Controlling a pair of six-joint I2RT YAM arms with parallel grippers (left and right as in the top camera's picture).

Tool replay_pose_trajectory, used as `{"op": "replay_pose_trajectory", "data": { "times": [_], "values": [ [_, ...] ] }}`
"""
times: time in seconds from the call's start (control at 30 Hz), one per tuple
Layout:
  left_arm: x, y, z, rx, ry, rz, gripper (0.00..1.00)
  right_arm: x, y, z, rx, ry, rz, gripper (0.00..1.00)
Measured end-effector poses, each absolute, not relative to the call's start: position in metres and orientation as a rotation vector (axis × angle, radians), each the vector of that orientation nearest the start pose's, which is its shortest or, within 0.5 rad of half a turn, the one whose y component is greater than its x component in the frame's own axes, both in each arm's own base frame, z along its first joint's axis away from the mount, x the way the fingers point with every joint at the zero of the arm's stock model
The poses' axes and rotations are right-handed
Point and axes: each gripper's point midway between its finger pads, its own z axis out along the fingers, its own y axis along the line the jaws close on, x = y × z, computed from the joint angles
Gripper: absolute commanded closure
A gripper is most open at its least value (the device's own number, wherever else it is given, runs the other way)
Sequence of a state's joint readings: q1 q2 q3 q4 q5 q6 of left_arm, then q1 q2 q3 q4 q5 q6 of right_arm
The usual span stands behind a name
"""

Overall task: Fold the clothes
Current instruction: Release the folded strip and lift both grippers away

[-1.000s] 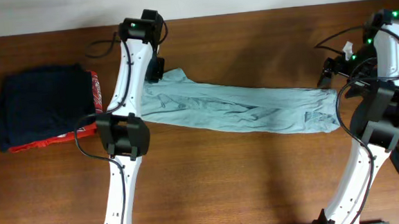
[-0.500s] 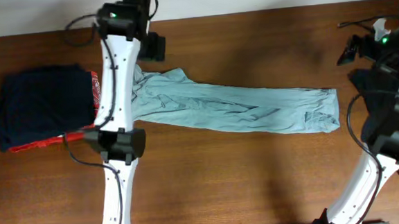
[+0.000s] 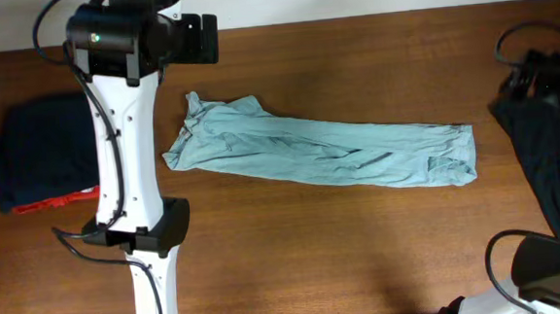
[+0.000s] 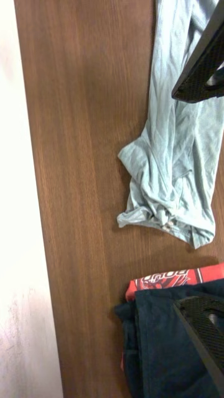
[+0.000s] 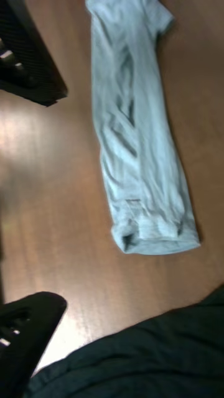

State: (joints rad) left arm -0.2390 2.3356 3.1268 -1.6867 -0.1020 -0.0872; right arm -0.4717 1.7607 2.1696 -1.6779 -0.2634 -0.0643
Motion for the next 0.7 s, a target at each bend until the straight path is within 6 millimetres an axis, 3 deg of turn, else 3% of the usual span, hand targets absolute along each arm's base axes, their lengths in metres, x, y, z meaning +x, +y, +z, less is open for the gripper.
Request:
{"op": "replay_pose_trajectory", "data": {
  "times": [0.13,0.23,0.33,0.47,0.7],
  "values": [
    [0.476,-0.100,0.318,0.124,2.498,-0.037,0.01,0.329,-0.121,0.244,0.545,2.816,0.264,0.01],
    [0.476,-0.097,0.291,0.088,2.595,-0.021,0.01,0.332,-0.124,0.196,0.568,2.876,0.287,0.01],
    [0.476,-0.086,0.262,0.024,2.692,0.036,0.01,0.335,-0.126,0.161,0.577,2.896,0.293,0.01],
    [0.479,-0.076,0.236,-0.031,2.753,0.097,0.01,0.339,-0.127,0.131,0.568,2.889,0.288,0.01],
    [0.491,-0.074,0.221,-0.055,2.749,0.116,0.01,0.349,-0.133,0.095,0.508,2.839,0.254,0.01]
  ]
}}
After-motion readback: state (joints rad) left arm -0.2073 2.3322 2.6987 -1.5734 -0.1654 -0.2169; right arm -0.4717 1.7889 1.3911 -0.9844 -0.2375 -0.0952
